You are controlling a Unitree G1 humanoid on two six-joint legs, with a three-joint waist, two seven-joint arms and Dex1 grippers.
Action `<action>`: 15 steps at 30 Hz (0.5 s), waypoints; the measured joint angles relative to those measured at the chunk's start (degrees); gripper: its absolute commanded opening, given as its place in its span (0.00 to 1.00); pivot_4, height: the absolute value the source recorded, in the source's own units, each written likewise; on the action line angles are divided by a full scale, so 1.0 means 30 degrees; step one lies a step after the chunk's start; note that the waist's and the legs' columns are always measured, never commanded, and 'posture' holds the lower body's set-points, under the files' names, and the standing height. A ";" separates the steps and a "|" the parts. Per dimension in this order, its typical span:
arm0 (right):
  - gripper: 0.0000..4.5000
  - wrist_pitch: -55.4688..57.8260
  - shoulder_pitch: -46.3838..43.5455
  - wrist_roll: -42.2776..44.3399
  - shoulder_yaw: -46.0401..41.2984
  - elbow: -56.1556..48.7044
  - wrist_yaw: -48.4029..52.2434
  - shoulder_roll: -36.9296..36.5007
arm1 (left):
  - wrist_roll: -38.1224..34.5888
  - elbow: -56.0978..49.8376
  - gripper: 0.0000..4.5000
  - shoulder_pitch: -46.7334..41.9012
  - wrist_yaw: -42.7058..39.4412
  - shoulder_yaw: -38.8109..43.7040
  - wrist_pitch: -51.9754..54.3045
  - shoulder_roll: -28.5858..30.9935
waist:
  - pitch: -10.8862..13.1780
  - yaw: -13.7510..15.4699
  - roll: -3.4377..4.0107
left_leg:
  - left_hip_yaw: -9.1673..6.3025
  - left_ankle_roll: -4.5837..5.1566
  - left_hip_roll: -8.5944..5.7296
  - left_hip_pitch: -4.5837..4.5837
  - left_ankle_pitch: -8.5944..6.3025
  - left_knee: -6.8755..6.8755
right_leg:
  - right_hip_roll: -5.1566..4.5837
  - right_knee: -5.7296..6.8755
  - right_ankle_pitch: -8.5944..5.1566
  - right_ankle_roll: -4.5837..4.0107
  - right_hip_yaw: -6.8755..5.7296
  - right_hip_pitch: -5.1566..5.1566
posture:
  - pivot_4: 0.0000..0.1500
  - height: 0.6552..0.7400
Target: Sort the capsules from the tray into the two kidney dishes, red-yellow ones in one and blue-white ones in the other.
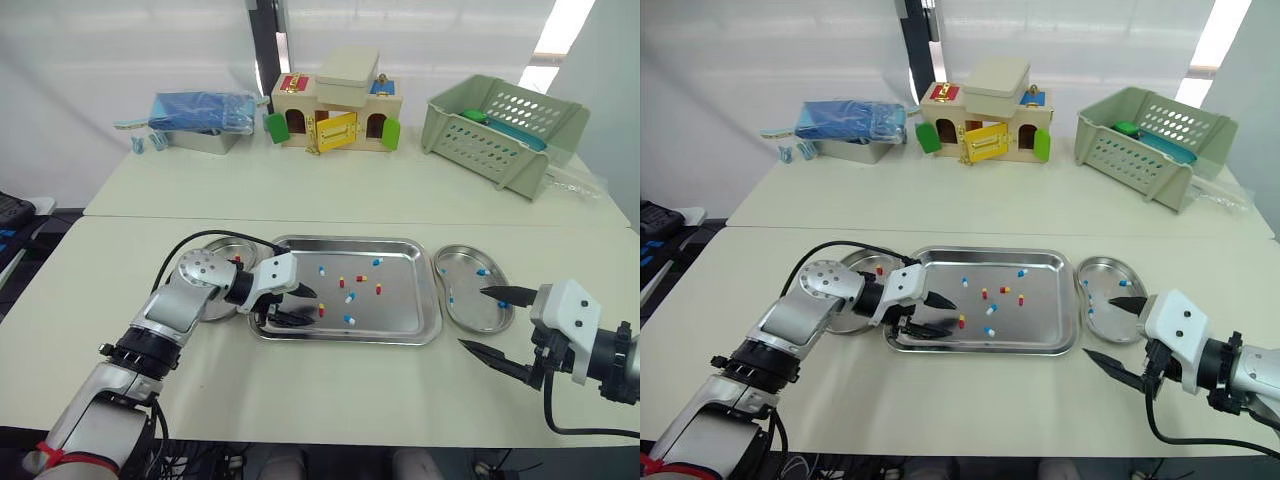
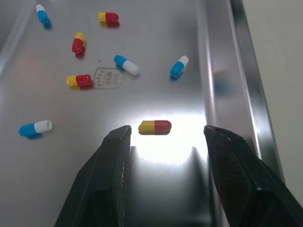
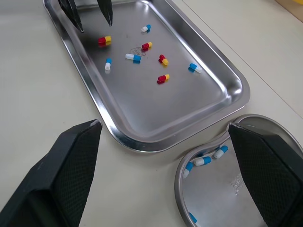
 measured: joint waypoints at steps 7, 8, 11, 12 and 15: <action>1.00 0.0052 -0.0068 0.0227 -0.0002 -0.0081 -0.0310 -0.0004 | 0.1067 0.1732 0.59 -0.0390 0.0260 -0.0010 -0.1134 -0.1066 | 0.0000 -0.0018 -0.0001 | -0.0004 -0.0004 -0.0001 0.0001 0.0002 0.0000 | 0.0000 0.0000 0.0000 0.0000 -0.0004 0.0001 | 1.00 1.00; 1.00 0.0053 -0.0080 0.0245 -0.0002 -0.0080 -0.0314 -0.0008 | 0.1138 0.1842 0.59 -0.0389 0.0279 -0.0010 -0.1185 -0.1135 | 0.0000 -0.0018 -0.0001 | -0.0004 -0.0004 0.0000 0.0001 0.0002 0.0001 | 0.0000 0.0000 0.0000 0.0000 -0.0004 0.0002 | 1.00 1.00; 1.00 0.0053 -0.0200 0.0268 0.0012 -0.0064 -0.0324 -0.0021 | 0.1333 0.1955 0.59 -0.0398 0.0361 -0.0010 -0.1248 -0.1408 | -0.0001 -0.0016 -0.0001 | -0.0008 -0.0008 -0.0001 0.0000 0.0005 0.0001 | 0.0000 0.0000 0.0000 0.0000 -0.0006 0.0004 | 1.00 1.00; 1.00 0.0053 -0.0208 0.0271 0.0017 -0.0051 -0.0324 -0.0020 | 0.1384 0.1983 0.59 -0.0424 0.0388 -0.0009 -0.1272 -0.1485 | -0.0001 -0.0015 -0.0001 | -0.0008 -0.0008 -0.0001 0.0001 0.0005 0.0001 | 0.0000 0.0000 0.0000 0.0000 -0.0007 0.0005 | 1.00 1.00; 1.00 0.0053 -0.0211 0.0269 0.0027 -0.0033 -0.0322 -0.0021 | 0.1517 0.2026 0.59 -0.0487 0.0431 -0.0009 -0.1263 -0.1712 | -0.0001 -0.0017 -0.0002 | -0.0007 -0.0007 -0.0001 0.0002 0.0004 0.0001 | 0.0000 0.0000 0.0000 0.0000 -0.0006 0.0005 | 1.00 1.00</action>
